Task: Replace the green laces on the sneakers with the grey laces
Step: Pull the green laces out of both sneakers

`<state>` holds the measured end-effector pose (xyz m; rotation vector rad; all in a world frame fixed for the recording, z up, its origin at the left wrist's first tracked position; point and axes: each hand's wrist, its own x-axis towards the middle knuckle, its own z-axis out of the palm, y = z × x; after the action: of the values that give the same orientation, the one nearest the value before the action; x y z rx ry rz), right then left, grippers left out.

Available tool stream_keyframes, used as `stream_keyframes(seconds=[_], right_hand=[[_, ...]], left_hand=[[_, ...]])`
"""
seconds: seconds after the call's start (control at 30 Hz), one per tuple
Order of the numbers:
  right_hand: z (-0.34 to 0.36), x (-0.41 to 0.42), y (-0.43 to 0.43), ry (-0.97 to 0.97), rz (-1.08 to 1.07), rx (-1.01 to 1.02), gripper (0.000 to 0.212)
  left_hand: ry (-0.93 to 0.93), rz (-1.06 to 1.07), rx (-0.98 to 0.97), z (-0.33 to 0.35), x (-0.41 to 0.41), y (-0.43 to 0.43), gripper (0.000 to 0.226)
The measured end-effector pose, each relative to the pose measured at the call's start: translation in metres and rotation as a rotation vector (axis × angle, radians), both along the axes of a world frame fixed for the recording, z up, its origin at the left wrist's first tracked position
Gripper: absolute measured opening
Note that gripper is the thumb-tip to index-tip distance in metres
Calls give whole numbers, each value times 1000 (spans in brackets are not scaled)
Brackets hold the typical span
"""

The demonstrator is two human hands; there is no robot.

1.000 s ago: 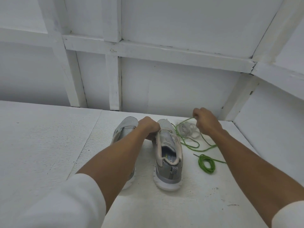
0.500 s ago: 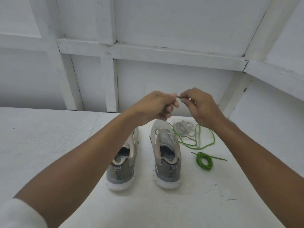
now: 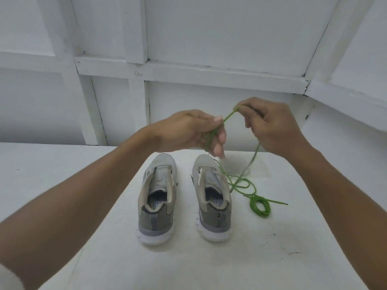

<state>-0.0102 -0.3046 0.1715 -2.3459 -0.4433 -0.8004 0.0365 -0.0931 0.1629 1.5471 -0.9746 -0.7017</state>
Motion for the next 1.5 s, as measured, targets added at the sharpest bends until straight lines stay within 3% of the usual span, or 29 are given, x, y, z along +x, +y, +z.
stream_keyframes(seconds=[0.13, 0.2, 0.27, 0.3, 0.33, 0.4, 0.43, 0.5, 0.57, 0.6, 0.63, 0.7, 0.73, 0.8, 0.83, 0.9, 0.97, 1.0, 1.07, 1.13, 1.17, 1.2, 1.27, 1.37, 1.4, 1.43, 1.5], right_hand=[[-22, -14, 21, 193, 59, -145, 24], [-26, -27, 31, 334, 122, -289, 25], [-17, -38, 32, 353, 185, -352, 22], [-9, -40, 28, 295, 191, -329, 17], [0, -40, 24, 201, 163, -280, 15], [16, -34, 11, 17, 55, -161, 14], [18, -30, 9, -29, 23, -112, 17], [5, -27, 16, 9, 5, -122, 34], [-20, -31, 32, 233, 29, -230, 38], [-30, -37, 39, 356, 81, -276, 28], [-34, -44, 44, 413, 139, -309, 22], [-25, -54, 42, 374, 226, -275, 18], [-16, -53, 35, 293, 215, -223, 17], [1, -47, 20, 116, 115, -106, 15], [2, -41, 15, 76, 73, -52, 15], [-10, -34, 19, 110, 68, 18, 22], [-31, -36, 33, 282, 122, 28, 21], [-39, -42, 39, 371, 156, -36, 18], [-36, -56, 46, 437, 230, -191, 15], [-14, -62, 39, 328, 250, -180, 10], [-2, -60, 32, 240, 211, -126, 10], [9, -56, 24, 155, 155, -52, 10], [13, -43, 16, 66, 79, 90, 13], [-19, -37, 33, 235, 145, 191, 15], [-32, -41, 40, 338, 180, 117, 14], [-39, -50, 48, 424, 218, -11, 15], [-32, -63, 53, 461, 290, -139, 16]], left_hand=[[115, 21, -363, 16, -12, -10, 34], [-82, 230, -410, 21, -6, -11, 34], [-516, 437, -219, 21, 0, -7, 38], [-655, 443, -72, 21, 2, -3, 39], [-666, 376, 74, 20, 2, 1, 39], [-398, 129, 193, 16, -9, 8, 42], [-225, -1, 125, 17, -18, 9, 42], [54, -150, -156, 21, -31, 6, 41], [182, -37, -409, 28, -30, 0, 39], [102, 103, -439, 30, -24, -3, 37], [-91, 270, -394, 30, -18, -4, 36], [-573, 454, -65, 21, -8, 1, 36], [-678, 414, 113, 15, -7, 5, 36], [-494, 169, 254, 5, -14, 11, 38], [-330, 48, 198, 4, -22, 12, 39], [-43, -102, -53, 8, -33, 9, 40], [120, -17, -285, 18, -35, 1, 38], [85, 94, -320, 21, -32, -2, 37], [-271, 343, -207, 20, -24, -4, 36], [-654, 401, 72, 15, -18, 0, 37], [-676, 343, 166, 11, -16, 4, 38], [-562, 246, 192, 9, -18, 6, 40], [-193, 36, 59, 13, -29, 8, 43], [235, -36, -348, 23, -35, -2, 40], [186, 69, -396, 25, -32, -6, 38], [-3, 235, -371, 23, -25, -9, 37], [-518, 466, -115, 15, -14, -6, 39]])
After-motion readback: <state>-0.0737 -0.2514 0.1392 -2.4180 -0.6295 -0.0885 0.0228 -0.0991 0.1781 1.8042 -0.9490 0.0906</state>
